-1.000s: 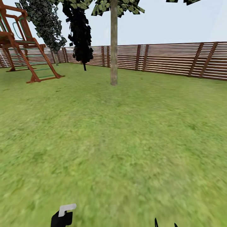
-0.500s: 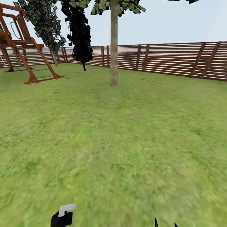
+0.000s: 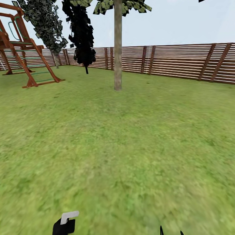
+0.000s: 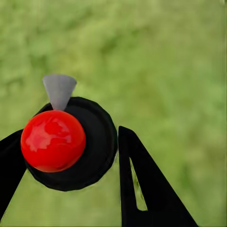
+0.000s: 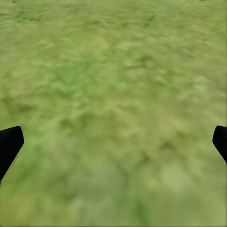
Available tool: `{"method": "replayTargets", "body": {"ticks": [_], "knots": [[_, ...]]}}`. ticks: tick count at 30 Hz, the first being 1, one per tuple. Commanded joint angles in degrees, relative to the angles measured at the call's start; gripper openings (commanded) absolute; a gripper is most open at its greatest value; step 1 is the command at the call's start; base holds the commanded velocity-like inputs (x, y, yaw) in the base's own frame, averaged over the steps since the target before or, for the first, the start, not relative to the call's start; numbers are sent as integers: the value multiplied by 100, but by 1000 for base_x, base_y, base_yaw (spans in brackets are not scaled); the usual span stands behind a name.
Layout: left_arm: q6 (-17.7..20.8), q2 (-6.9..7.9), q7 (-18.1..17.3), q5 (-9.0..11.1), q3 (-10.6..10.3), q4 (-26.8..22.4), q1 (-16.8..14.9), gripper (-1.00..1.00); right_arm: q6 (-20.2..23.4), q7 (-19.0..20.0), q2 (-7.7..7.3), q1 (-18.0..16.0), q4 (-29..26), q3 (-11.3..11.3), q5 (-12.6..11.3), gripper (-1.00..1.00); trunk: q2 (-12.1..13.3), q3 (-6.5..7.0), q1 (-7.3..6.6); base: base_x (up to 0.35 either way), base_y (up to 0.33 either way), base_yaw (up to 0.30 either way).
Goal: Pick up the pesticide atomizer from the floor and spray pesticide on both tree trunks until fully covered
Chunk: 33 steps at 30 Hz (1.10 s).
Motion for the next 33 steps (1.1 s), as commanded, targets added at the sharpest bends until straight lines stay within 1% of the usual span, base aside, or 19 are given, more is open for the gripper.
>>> {"method": "replayTargets", "body": {"ticks": [1, 33], "knots": [[0, -1, 1, -1, -1, -1, 0, -100, 0, 0, -1, 0, 1, -2, 0, 100, 0, 0, 0, 341, 0, 0], [0, -1, 1, -1, -1, -1, 0, -100, 0, 1, 0, 0, 2, 3, 0, 100, 0, 0, 0, 341, 0, 0]]}}
